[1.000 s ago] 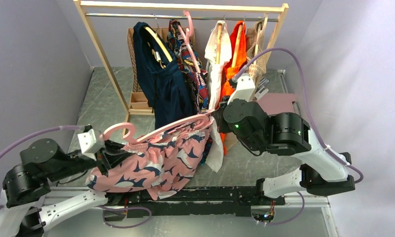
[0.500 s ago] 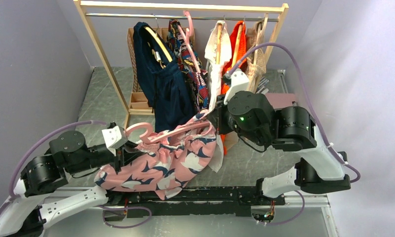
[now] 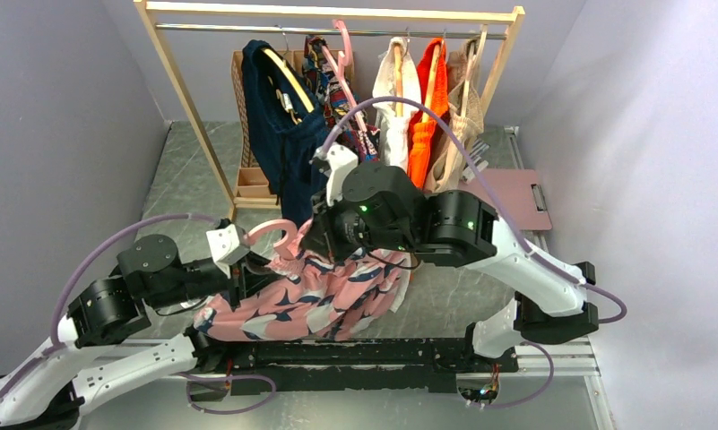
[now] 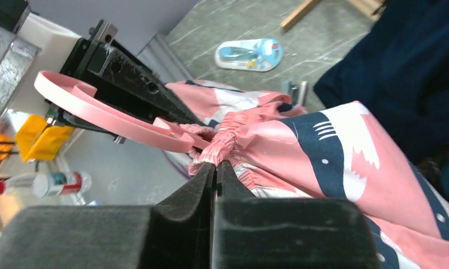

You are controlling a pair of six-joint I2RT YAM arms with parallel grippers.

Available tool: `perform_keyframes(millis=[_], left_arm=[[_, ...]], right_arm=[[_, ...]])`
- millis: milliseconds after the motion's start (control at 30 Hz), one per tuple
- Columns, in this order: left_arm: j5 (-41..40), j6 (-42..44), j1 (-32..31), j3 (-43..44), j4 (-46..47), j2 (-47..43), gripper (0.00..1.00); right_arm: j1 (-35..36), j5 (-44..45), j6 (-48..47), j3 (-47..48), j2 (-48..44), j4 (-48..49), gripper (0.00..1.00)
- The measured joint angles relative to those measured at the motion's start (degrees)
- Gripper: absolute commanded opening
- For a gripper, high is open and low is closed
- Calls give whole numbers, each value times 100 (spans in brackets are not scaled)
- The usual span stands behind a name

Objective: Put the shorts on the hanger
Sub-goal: Hang the shorts on the hanger.

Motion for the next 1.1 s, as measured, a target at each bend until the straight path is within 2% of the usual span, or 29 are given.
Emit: perform_keyframes(millis=[33,100,133,200,367,533,667,800,1100], left_arm=[[2,-35,0,-48,39,-79,7],[2,-74,0,-116,103,-236,7],[2,-96,0,-127,131,-304,7],[0,-133,0,-129,181,-431,7],[-55,-219,0,-127,302,-785,7],[-330,-348,0,-92,326,-1119,7],[-533,-448,0,37,367,-1241,7],[-669,-511,0,142,444,-1298,7],[-798,-555,0,173,483,-1296,7]], right_arm=[[0,-157,-7,-122,-4,142,30],[-2,-468,-52,-192,9,332,50],[-2,-616,-96,-157,11,417,57],[4,-833,-201,55,-4,562,65],[11,-914,-448,61,-699,994,69],[11,-452,-511,-1049,-2227,1440,70],[9,20,-463,-1860,-3058,1622,69],[9,328,-437,-2157,-3058,1622,68],[9,730,-540,-2304,-2321,1908,66]])
